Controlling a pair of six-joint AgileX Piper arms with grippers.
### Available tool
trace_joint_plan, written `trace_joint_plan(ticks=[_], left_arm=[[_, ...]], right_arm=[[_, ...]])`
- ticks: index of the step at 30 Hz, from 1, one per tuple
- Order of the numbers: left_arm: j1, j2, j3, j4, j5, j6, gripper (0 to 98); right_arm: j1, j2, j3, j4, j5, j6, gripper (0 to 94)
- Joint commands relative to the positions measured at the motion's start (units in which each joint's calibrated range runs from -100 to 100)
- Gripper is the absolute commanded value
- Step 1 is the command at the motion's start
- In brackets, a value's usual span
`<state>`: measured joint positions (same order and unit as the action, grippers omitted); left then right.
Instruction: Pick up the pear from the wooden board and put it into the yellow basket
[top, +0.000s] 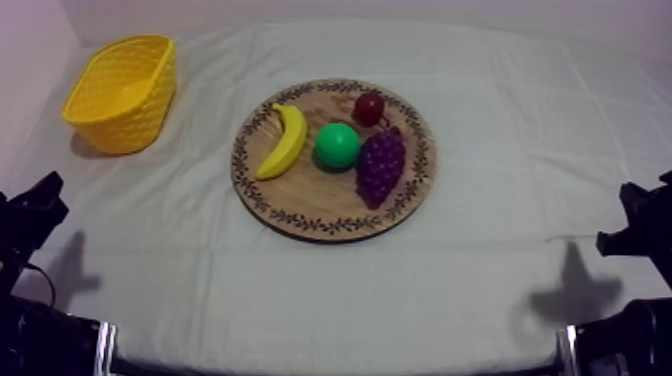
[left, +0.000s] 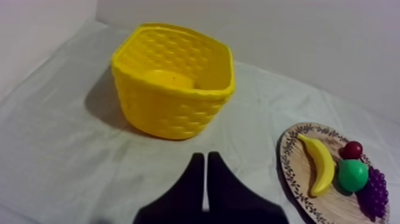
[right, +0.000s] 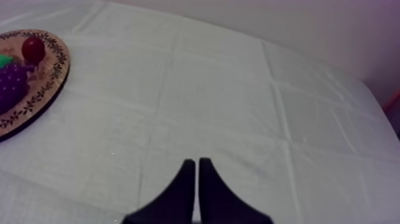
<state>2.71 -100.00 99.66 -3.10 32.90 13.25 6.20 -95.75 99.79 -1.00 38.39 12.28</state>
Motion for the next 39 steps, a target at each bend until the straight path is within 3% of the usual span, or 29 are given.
trace_joint_plan(ticks=[1,21,31,39], left_arm=[[0.01,0.00,0.12,0.73,-0.56,-8.34,0.0],[0.05,0.00,-1.44,0.63,-0.10,-9.79,0.0],[1.88,1.27,-15.44,0.34,5.98,-12.40,0.0],[2.40,17.63,-32.53,-0.16,7.35,-12.49,0.0]], right_arm=[[0.00,-0.01,-0.01,0.00,0.00,0.00,0.3],[0.00,-0.01,-0.01,0.00,0.00,0.00,0.3],[0.00,-0.01,-0.01,0.00,0.00,0.00,0.3],[0.00,-0.01,-0.01,0.00,0.00,0.00,0.3]])
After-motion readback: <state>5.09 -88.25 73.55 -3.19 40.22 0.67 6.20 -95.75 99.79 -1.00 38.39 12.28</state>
